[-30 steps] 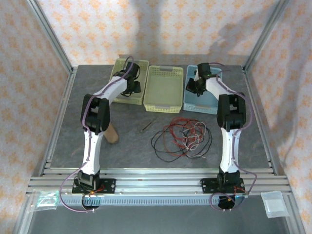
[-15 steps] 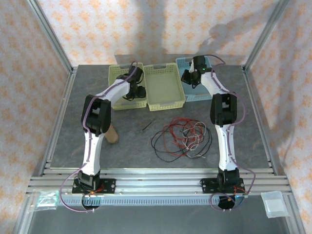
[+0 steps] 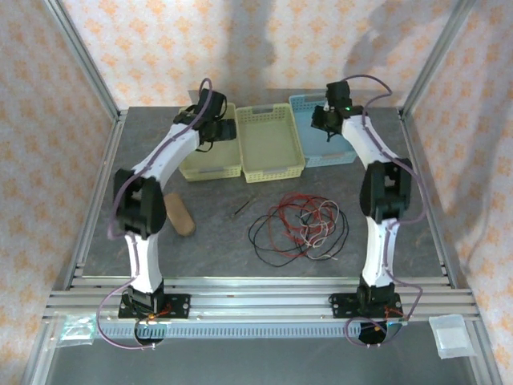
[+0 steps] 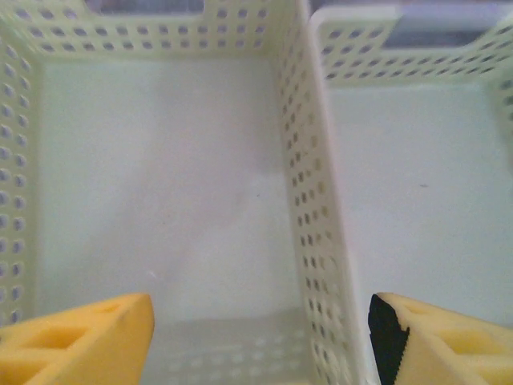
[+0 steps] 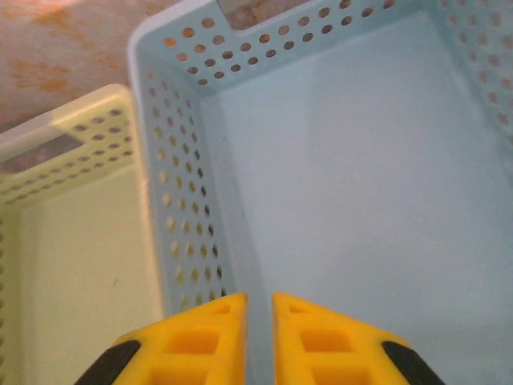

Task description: Untangle the cables

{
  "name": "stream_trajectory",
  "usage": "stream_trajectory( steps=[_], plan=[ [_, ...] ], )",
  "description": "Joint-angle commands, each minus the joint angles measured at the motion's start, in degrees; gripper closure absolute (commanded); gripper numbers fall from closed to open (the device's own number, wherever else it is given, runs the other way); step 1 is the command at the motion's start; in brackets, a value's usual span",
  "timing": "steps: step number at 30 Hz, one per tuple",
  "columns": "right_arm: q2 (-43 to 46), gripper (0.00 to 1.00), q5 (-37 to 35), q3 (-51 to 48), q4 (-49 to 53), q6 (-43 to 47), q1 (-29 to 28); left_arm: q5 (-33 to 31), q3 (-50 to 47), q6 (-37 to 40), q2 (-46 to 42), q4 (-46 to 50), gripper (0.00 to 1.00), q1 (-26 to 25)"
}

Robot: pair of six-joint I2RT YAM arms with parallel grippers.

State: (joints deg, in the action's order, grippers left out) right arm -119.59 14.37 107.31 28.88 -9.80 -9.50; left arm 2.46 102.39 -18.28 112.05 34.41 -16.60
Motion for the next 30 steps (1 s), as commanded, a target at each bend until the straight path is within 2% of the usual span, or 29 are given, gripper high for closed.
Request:
stream_trajectory(
  steps=[1,6,9,13,17,20,23,30],
  plan=[
    [13.11,0.86,-2.14,-13.31,-5.77,0.82,-1.90,-0.99,-9.93,-1.07,-10.21,-4.74,0.27,-3.17],
    [31.16,0.92,-2.18,-39.42,-12.07,-0.95,-5.96,0.87,-30.14,-8.39,-23.72,-14.66,0.27,-4.90],
    [39.28,0.92,-4.03,-51.85,-16.09,-3.82,-10.55,3.15,-41.95,-12.48,-31.65,-24.45,0.22,-5.39],
    [45.27,0.92,-5.74,-63.53,-26.09,-10.57,-16.42,5.51,-49.63,-15.79,-35.82,-30.94,0.21,-5.71],
    [43.07,0.95,-10.98,-67.10,-34.82,-12.48,-22.31,3.07,-51.92,-18.31,-37.12,-31.60,0.21,-5.64],
    [39.00,0.95,-12.74,-67.45,-41.89,-12.75,-24.62,1.38,-52.42,-19.53,-37.42,-30.76,0.20,-4.32],
    [33.77,0.95,-12.75,-65.62,-46.78,-12.64,-25.02,1.55,-53.44,-20.68,-38.13,-30.57,0.20,-2.00],
    [22.82,0.95,-10.04,-56.99,-48.30,-11.47,-25.04,3.24,-53.49,-19.98,-39.25,-29.53,0.20,1.02]
  ],
)
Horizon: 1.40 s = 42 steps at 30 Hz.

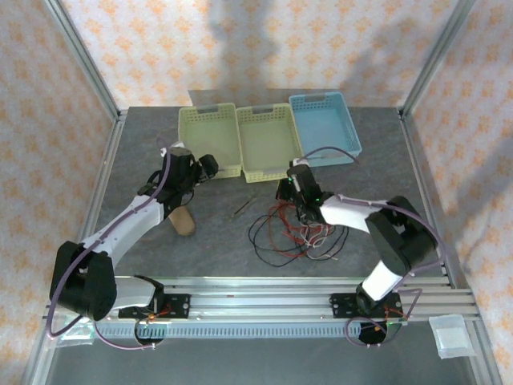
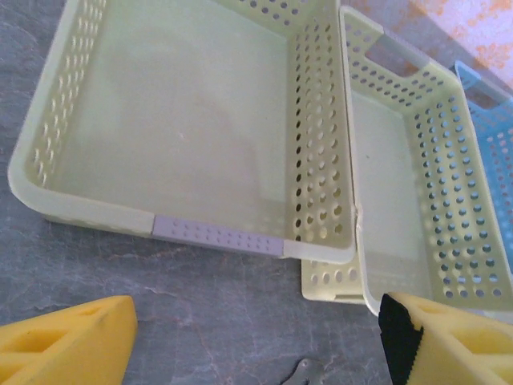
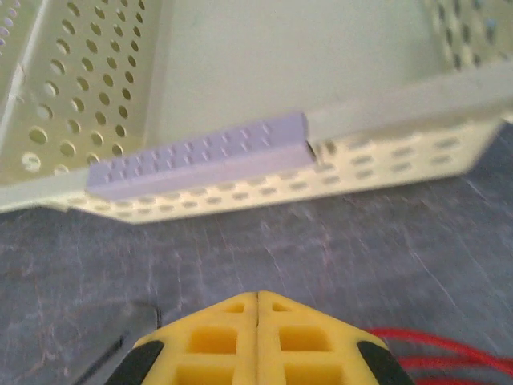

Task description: Untangle the cables

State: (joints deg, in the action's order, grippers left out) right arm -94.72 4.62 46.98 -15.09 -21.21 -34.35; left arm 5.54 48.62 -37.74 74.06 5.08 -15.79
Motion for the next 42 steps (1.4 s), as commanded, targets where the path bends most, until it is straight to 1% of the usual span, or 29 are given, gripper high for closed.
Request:
stream_trajectory(
  steps=[1,5,11,19,22,26,29,31,33,34,37,40,42],
  plan=[
    [-3.29,0.95,0.22,4.29,-4.35,-0.23,-0.19,0.11,0.50,-0.26,-1.12,0.05,0.20,0.24],
    [-6.35,0.95,-0.28,6.68,-4.77,-0.59,-0.20,-0.44,0.71,0.21,-1.45,0.46,0.20,0.32],
    [-9.78,0.94,-0.15,9.80,-4.68,-0.59,-0.19,0.35,-0.10,0.03,-1.37,0.28,0.20,0.32],
    [-13.10,0.94,-0.61,13.33,-4.14,0.11,-0.20,-0.20,-0.95,0.27,-1.93,0.20,0.20,0.32],
    [-13.70,0.94,0.12,14.36,-3.55,0.29,-0.20,0.35,-0.72,0.38,-1.61,-0.07,0.20,0.32],
    [-13.21,0.94,-1.26,14.78,-2.69,0.95,-0.19,-0.33,-0.49,0.73,-1.39,0.37,0.20,0.32],
    [-12.77,0.94,-0.61,16.06,-1.08,1.60,-0.19,-0.06,-0.37,1.20,-1.38,0.21,0.19,0.32],
    [-10.86,0.94,0.01,16.07,0.25,1.70,-0.20,1.02,0.26,2.44,-1.14,0.17,0.18,0.03],
    [-7.44,0.94,0.15,14.79,1.91,1.29,-0.19,1.02,1.66,5.54,-0.77,0.47,0.13,-1.85],
    [-5.18,0.94,-0.20,14.13,3.58,0.86,-0.19,0.44,2.77,7.29,-0.44,1.43,0.11,-3.63],
    [1.94,0.94,-2.47,10.96,8.30,-0.03,0.02,-0.80,5.16,10.74,0.99,3.63,0.10,-8.96],
    [8.86,0.92,-6.34,8.04,14.76,-3.28,1.22,-0.44,4.32,11.19,2.10,2.73,0.10,-13.39],
    [12.04,0.92,-6.67,6.58,18.72,-3.57,2.29,1.32,2.10,9.94,2.37,0.08,0.10,-15.02]
  ],
)
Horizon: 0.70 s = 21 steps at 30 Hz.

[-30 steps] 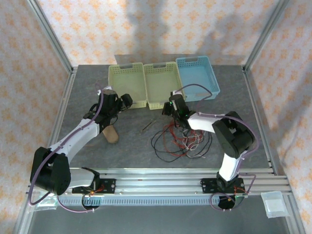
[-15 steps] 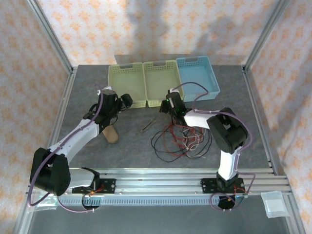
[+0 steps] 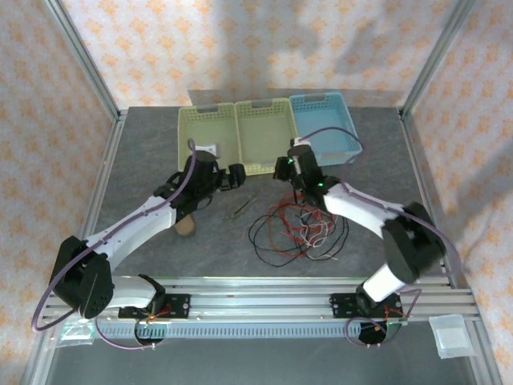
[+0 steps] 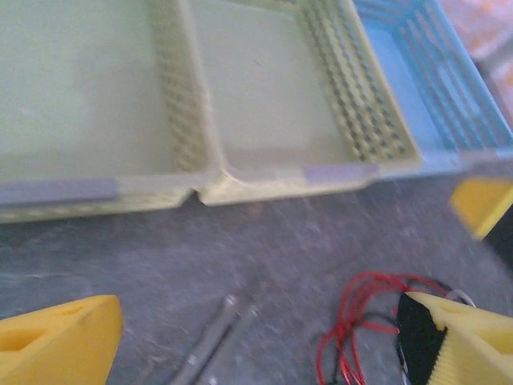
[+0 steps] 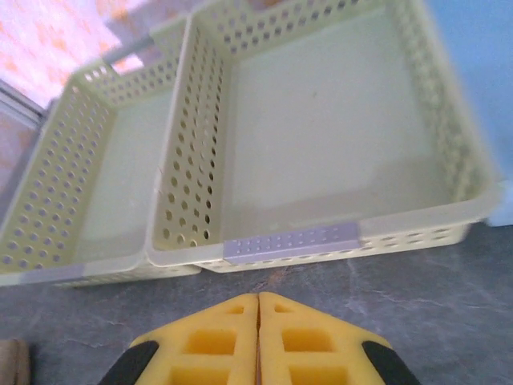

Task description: Untangle the cables

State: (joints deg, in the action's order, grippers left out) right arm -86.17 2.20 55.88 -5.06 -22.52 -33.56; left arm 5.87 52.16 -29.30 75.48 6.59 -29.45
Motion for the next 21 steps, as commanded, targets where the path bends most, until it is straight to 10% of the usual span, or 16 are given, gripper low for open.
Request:
stream_trajectory(
  steps=[1,11,21],
  plan=[
    [4.93,0.92,-5.01,-2.96,11.55,-3.03,1.87,1.64,-2.63,0.60,1.11,-2.98,0.10,-2.39],
    [10.74,0.84,-0.01,-5.39,36.79,-4.46,7.32,3.49,-0.19,-3.41,12.59,-9.11,0.11,-14.66],
    [15.15,0.85,6.02,-8.36,39.28,-4.98,7.46,-0.52,-0.95,-15.26,18.09,-6.14,0.31,-17.97]
  ],
)
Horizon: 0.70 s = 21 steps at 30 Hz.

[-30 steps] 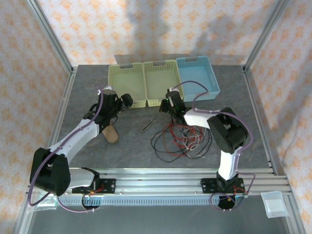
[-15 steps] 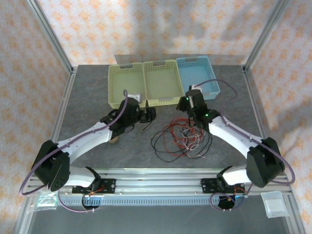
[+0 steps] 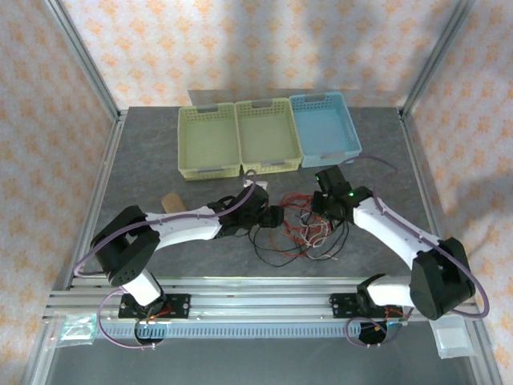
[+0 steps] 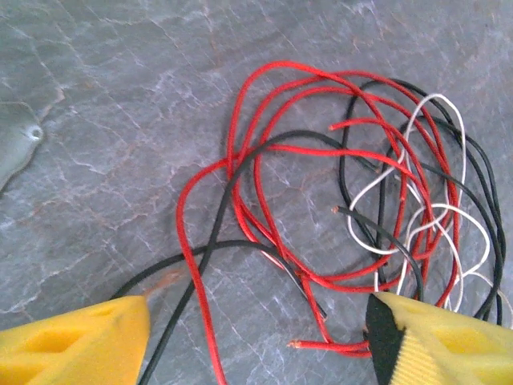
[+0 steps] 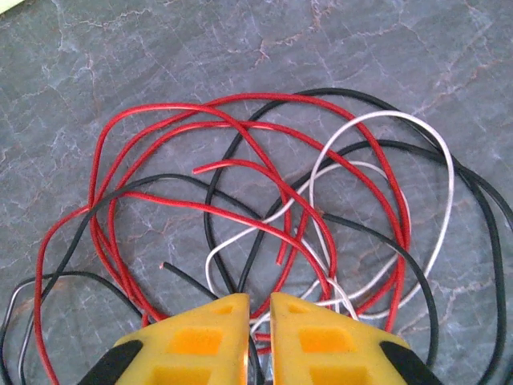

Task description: Untangle the cables

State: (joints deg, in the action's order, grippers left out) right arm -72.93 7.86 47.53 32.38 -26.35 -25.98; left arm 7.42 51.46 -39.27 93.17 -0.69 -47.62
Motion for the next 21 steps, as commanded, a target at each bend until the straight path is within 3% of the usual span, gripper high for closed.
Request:
stream_trajectory(
  steps=[1,5,11,21],
  plan=[
    [1.91,0.85,0.27,0.26,1.66,-1.37,-0.13,-0.52,0.56,-5.82,1.53,1.86,0.34,0.22],
    [1.93,0.85,0.05,1.23,1.19,-1.79,-0.21,2.16,4.01,-6.53,5.26,4.92,0.49,-0.67],
    [4.02,0.84,1.21,1.35,-1.27,-2.09,-0.30,0.05,6.46,-9.65,5.81,12.63,0.62,-0.99],
    [3.89,0.85,0.49,2.83,-1.95,-1.26,-1.26,3.03,7.62,-12.06,7.68,14.05,0.68,-1.36]
  ],
)
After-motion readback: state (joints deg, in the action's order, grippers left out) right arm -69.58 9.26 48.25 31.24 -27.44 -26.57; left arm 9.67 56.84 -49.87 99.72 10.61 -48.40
